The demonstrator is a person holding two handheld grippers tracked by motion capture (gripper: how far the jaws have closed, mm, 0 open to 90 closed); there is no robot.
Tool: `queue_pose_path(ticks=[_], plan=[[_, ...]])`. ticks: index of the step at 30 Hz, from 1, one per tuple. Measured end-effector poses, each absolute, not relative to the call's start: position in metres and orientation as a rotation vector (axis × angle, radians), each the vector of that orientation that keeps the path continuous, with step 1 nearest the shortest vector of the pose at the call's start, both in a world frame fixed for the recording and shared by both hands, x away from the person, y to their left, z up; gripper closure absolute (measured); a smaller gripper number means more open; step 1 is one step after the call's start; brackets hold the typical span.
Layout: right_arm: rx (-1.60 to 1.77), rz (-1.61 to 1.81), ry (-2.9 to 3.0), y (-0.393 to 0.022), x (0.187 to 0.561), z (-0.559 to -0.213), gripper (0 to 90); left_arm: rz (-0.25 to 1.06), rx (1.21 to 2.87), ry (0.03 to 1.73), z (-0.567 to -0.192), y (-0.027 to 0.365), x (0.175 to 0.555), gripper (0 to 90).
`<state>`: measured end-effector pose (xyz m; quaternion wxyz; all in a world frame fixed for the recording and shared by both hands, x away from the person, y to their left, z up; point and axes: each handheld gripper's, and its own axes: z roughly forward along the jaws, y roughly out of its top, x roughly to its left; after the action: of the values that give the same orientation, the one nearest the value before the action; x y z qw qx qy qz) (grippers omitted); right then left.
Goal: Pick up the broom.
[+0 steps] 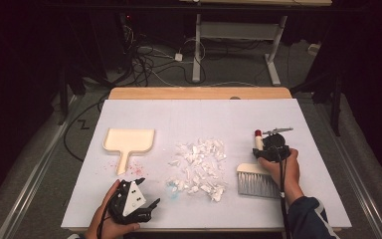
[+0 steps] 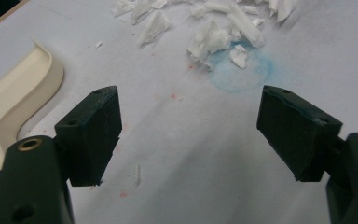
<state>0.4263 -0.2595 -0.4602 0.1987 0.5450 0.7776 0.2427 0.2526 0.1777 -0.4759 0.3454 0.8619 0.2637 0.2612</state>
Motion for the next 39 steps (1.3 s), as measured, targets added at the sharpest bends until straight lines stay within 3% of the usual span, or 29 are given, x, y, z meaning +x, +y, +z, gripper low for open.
queue_pose_path(ticks=[8, 17, 31, 39], plan=[[1.497, 0.699, 2.2, -0.263, 0.427, -0.46, 70.0, 0.672, 2.244, 0.682, -0.477, 0.177, 0.253, 20.7], [1.464, 0.732, 2.205, -0.266, 0.424, -0.46, 70.2, 0.668, 2.251, 0.682, -0.477, 0.176, 0.252, 20.8], [1.316, 0.93, 2.096, -0.281, 0.39, -0.412, 70.4, 0.668, 2.244, 0.69, -0.476, 0.176, 0.252, 20.9], [1.233, 1.021, 1.999, -0.28, 0.363, -0.385, 70.6, 0.543, 2.106, 0.733, -0.454, 0.157, 0.259, 21.7]])
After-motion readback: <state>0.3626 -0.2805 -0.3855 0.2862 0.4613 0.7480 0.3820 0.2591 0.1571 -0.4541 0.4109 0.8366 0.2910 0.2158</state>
